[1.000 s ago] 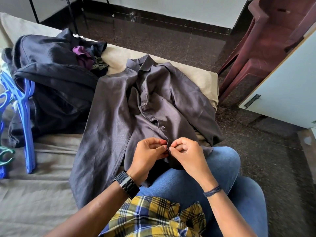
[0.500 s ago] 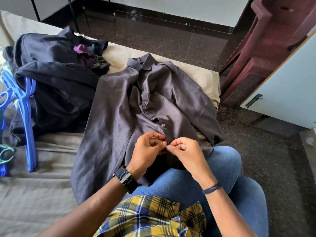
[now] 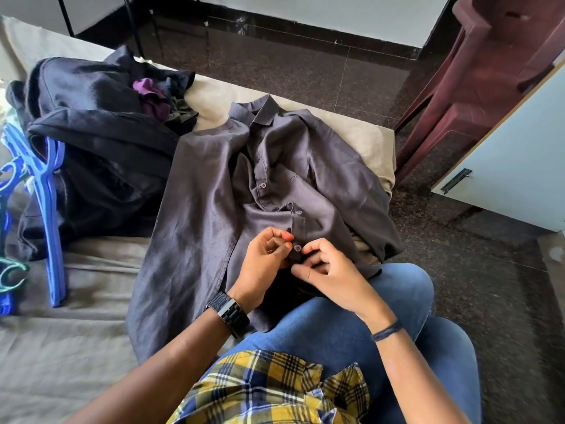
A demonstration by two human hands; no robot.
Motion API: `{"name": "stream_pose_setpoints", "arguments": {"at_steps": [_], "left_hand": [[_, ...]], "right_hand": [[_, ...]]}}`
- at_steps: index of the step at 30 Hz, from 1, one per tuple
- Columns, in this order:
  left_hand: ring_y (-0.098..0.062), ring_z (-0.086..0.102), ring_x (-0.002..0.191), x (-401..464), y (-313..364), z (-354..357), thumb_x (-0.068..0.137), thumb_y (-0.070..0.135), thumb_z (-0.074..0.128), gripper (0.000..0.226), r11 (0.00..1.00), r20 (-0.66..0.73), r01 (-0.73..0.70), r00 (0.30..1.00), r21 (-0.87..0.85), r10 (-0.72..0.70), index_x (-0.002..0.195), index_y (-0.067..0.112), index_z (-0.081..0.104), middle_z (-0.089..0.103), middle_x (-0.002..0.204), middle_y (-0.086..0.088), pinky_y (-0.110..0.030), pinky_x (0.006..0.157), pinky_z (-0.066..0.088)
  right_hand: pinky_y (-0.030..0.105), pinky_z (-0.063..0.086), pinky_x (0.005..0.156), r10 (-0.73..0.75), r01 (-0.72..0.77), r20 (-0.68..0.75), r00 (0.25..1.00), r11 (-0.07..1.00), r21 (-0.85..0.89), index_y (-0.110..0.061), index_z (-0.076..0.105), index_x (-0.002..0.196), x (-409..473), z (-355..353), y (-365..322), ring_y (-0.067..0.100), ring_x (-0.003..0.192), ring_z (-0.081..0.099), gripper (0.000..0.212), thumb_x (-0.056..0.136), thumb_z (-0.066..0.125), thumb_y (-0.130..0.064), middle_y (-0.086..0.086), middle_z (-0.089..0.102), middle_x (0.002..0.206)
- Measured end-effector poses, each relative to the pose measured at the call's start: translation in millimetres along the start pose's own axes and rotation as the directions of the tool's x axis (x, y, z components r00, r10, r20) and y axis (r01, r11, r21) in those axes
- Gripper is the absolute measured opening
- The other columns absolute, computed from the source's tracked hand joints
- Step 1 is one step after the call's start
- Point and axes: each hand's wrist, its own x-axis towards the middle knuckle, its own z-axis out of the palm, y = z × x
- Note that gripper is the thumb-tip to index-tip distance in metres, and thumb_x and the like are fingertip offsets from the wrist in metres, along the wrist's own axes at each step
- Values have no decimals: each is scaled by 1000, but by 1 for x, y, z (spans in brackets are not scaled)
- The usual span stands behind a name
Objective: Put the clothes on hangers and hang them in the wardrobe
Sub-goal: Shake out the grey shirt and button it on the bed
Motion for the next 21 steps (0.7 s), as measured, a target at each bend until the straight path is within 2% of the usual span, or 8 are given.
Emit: {"name": "stream_pose_setpoints", "arguments": {"at_steps": [3,6,9,11,14,16,18,21], "left_hand": [[-4,65,80,0,-5,-3,91,-8,51,30,964,33,-155,988,217,151,91,19,65,67,87,2,-21,76,51],[-5,57,107,3,-17,-9,86,5,53,34,682,177,-413,903,604,391,115,18,64,61,113,5,-18,97,42],[-21,49,120,5,-41,-19,77,25,65,70,353,309,-366,928,861,210,142,20,38,46,135,0,-36,102,41],[-30,53,112,3,-52,-21,74,8,62,73,250,324,-344,939,905,119,142,19,36,48,132,-5,-40,96,43],[-31,59,100,-1,-44,-21,70,-3,49,57,318,335,-343,939,884,81,124,15,53,62,113,-8,-35,86,44],[-20,62,91,-4,-22,-22,72,3,54,42,411,351,-299,935,861,-56,112,17,60,68,99,-3,-27,77,46],[-10,58,76,-4,-1,-26,74,8,61,35,430,398,-255,872,866,-286,107,20,63,66,85,5,-20,68,46],[-4,53,62,4,17,-36,78,4,57,33,502,407,-131,769,855,-493,109,14,64,59,73,10,-18,61,46]], "right_hand": [[17,39,60,-95,90,11,995,905,-416,-19,58,95,-2,-5,5,2,58,50,17,85,70,-27,-7,53,60],[21,31,54,-192,124,-81,978,849,-514,-15,58,88,0,-10,6,11,56,43,7,90,61,-20,-7,42,52],[25,31,57,-185,77,-120,975,798,-598,-20,60,91,6,-18,3,19,64,50,4,89,58,-17,-8,44,55],[27,38,62,-75,38,-28,997,754,-656,-26,63,97,8,-20,2,23,77,58,13,89,55,-18,-3,55,69],[24,39,61,115,72,220,969,720,-690,-26,67,104,8,-22,-8,16,84,58,20,89,56,-20,-6,53,74],[20,45,53,202,85,370,907,772,-630,-20,69,104,7,-27,-18,14,67,62,18,89,62,-26,-7,56,66],[20,44,45,242,57,471,848,842,-536,-12,69,97,7,-31,-30,9,42,54,22,92,61,-32,-3,56,55],[20,44,45,125,63,356,926,878,-474,-15,68,87,21,-28,-38,8,41,52,24,94,56,-35,2,55,55]]}}
